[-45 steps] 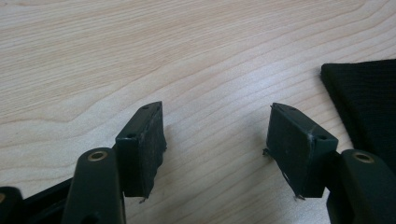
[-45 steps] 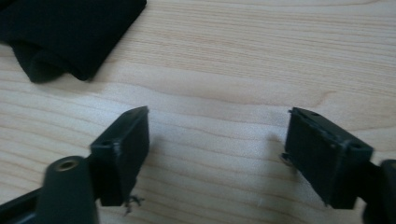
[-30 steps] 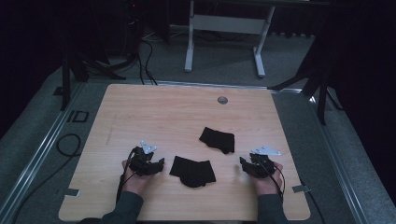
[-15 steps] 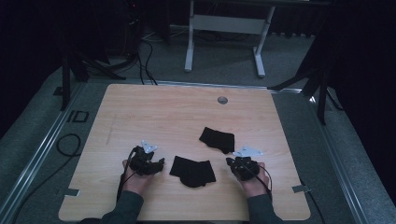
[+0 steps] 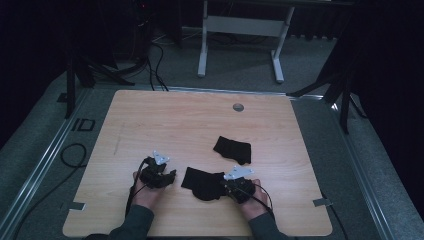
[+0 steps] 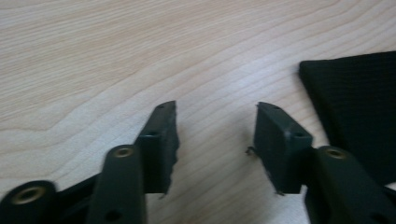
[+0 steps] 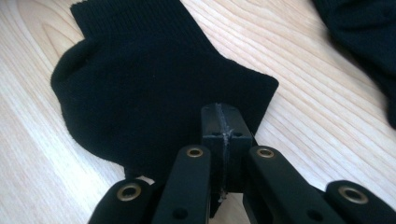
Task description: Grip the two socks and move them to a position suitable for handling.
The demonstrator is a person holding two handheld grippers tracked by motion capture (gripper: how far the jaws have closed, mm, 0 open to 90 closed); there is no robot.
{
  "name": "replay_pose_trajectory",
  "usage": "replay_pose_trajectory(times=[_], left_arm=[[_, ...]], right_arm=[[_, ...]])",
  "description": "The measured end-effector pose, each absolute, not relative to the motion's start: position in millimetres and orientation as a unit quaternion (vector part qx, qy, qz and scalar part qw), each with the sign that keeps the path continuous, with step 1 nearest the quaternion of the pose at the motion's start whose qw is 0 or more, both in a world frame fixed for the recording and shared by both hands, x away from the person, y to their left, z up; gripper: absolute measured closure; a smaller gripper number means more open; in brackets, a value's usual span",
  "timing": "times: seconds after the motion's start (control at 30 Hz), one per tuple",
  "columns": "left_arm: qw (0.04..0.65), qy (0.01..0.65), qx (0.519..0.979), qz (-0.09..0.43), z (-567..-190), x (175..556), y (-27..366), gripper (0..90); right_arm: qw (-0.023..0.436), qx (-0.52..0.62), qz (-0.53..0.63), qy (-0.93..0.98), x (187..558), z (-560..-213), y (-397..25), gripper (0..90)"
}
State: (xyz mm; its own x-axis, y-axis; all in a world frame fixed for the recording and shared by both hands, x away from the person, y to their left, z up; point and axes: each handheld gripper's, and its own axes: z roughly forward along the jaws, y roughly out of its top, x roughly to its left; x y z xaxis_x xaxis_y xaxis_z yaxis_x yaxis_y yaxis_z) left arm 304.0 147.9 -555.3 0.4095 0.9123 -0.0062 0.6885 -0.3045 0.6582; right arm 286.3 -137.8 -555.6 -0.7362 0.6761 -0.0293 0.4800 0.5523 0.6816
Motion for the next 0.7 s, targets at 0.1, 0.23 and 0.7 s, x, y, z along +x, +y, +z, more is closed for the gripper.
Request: replay_pose_trajectory(times=[0.1, 0.23, 0.7], left_arm=[[0.323, 0.493, 0.788, 0.177, -551.3, 301.0, 143.2, 56.6], [0.357, 0.462, 0.793, 0.173, -545.4, 295.0, 134.3, 61.8], [0.339, 0.418, 0.832, 0.134, -554.7, 289.6, 110.2, 89.7]], right_arm=[[0.144, 0.332, 0.337, 0.869, 287.0, -555.6, -136.9, 89.9], [0.144, 0.334, 0.34, 0.867, 286.9, -556.3, -136.1, 89.9], [0.164, 0.321, 0.321, 0.876, 285.4, -554.9, -130.2, 89.7]])
